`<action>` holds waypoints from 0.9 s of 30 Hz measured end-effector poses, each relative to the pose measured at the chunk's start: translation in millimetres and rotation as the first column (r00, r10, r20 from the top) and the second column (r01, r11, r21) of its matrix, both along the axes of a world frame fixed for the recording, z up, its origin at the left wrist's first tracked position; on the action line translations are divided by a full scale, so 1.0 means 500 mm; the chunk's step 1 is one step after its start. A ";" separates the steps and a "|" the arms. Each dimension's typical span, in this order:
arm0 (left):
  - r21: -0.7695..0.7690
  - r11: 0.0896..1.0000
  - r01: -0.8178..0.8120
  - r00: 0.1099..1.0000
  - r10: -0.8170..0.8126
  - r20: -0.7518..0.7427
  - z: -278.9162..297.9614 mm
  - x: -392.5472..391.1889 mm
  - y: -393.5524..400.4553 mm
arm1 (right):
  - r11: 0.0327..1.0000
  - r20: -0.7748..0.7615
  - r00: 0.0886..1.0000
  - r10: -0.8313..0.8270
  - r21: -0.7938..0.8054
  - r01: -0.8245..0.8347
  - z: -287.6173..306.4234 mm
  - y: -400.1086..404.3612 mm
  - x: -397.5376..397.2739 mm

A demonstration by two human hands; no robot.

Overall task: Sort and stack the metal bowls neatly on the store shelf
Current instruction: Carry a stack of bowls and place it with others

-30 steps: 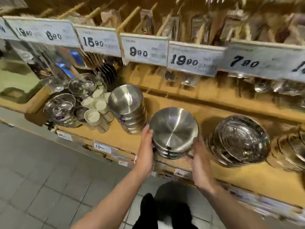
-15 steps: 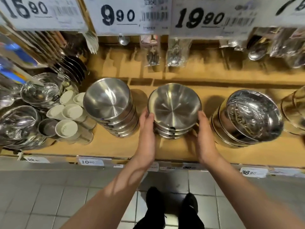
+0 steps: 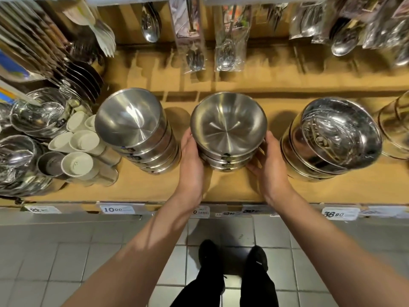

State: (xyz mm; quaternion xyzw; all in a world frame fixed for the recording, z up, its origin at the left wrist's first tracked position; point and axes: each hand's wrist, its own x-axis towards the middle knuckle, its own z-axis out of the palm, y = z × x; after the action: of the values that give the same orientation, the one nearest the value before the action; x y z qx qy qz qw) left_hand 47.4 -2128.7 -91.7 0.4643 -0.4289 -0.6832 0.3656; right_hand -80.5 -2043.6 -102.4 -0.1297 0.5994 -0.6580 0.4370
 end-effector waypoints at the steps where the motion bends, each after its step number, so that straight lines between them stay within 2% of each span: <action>1: 0.014 1.000 -0.009 1.000 0.009 -0.004 -0.002 -0.001 0.000 | 1.000 0.001 1.000 -0.008 -0.008 0.008 0.002 -0.001 0.002; 7: 0.048 0.999 -0.008 0.996 0.012 -0.089 -0.012 0.004 0.002 | 1.000 -0.008 1.000 -0.019 -0.024 0.019 0.023 -0.005 0.012; 10: 0.158 0.987 -0.010 0.988 0.034 -0.152 -0.010 0.000 -0.001 | 1.000 0.002 1.000 0.008 -0.007 -0.008 0.027 -0.005 0.008; 16: 0.170 0.985 0.005 0.991 0.018 -0.136 0.000 0.006 0.003 | 1.000 0.033 0.999 0.019 0.003 -0.019 0.046 -0.002 0.008; 21: 0.103 0.993 0.050 0.998 -0.045 -0.049 0.010 0.035 0.023 | 0.998 0.028 0.999 0.037 0.056 -0.039 0.052 0.027 0.016; 27: 0.035 0.998 0.052 0.995 -0.055 0.081 0.060 0.116 0.105 | 0.987 0.064 0.998 -0.019 0.160 0.008 0.077 0.169 0.045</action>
State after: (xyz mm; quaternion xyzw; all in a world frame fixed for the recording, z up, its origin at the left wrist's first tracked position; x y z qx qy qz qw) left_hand 105.6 -2076.4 -61.6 0.4861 -0.4445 -0.6801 0.3219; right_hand -57.9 -1959.2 -64.1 -0.0685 0.6365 -0.6146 0.4609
